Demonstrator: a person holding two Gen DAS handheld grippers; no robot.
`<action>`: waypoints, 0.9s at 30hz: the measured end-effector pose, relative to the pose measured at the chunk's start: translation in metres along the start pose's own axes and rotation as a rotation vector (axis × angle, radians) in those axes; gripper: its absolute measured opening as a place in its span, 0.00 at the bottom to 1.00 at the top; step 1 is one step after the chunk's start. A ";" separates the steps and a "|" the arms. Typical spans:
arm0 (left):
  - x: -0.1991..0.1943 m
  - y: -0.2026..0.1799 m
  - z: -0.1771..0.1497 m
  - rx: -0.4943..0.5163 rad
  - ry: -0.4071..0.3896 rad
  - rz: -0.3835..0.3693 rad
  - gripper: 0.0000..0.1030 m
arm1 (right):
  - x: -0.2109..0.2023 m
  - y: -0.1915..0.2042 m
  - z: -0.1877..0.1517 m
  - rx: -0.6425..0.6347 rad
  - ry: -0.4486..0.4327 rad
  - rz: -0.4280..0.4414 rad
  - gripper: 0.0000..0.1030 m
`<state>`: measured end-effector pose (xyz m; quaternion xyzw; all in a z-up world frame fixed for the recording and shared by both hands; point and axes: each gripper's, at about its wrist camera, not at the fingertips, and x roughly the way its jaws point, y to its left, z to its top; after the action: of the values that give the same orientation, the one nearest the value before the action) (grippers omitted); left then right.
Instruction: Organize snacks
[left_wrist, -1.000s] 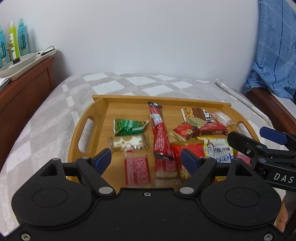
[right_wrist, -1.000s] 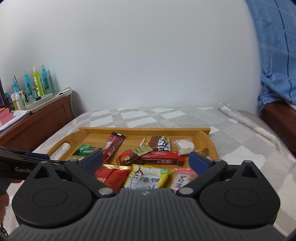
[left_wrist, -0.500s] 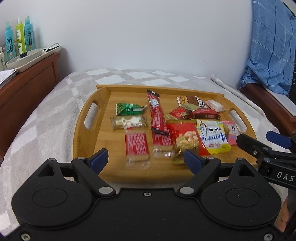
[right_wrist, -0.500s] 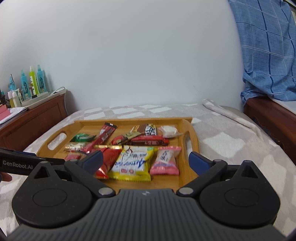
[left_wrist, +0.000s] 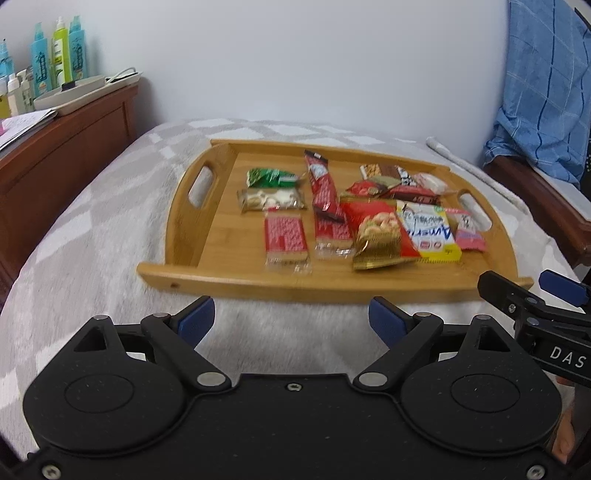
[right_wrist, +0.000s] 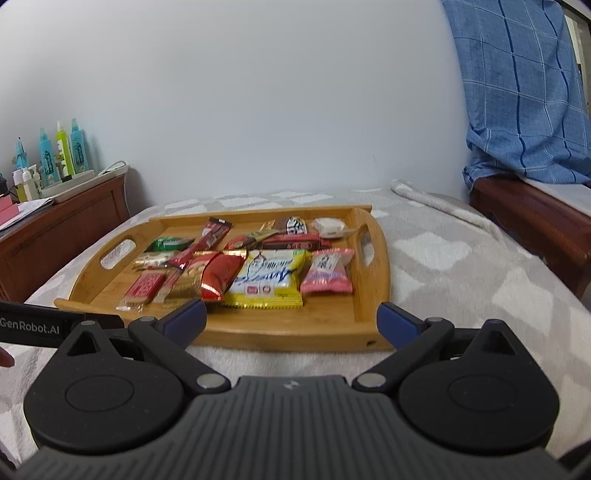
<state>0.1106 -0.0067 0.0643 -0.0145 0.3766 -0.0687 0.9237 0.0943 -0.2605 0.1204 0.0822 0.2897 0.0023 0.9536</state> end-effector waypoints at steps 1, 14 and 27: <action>0.000 0.000 -0.003 0.000 0.002 0.004 0.87 | -0.001 0.001 -0.002 0.002 0.004 -0.001 1.00; 0.007 0.006 -0.031 0.014 0.031 0.052 0.88 | -0.003 0.016 -0.025 -0.025 0.045 -0.051 1.00; 0.015 0.000 -0.044 0.039 0.040 0.082 0.91 | 0.002 0.023 -0.038 -0.032 0.093 -0.069 1.00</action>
<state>0.0905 -0.0080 0.0226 0.0204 0.3936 -0.0384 0.9182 0.0760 -0.2315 0.0917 0.0566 0.3363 -0.0224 0.9398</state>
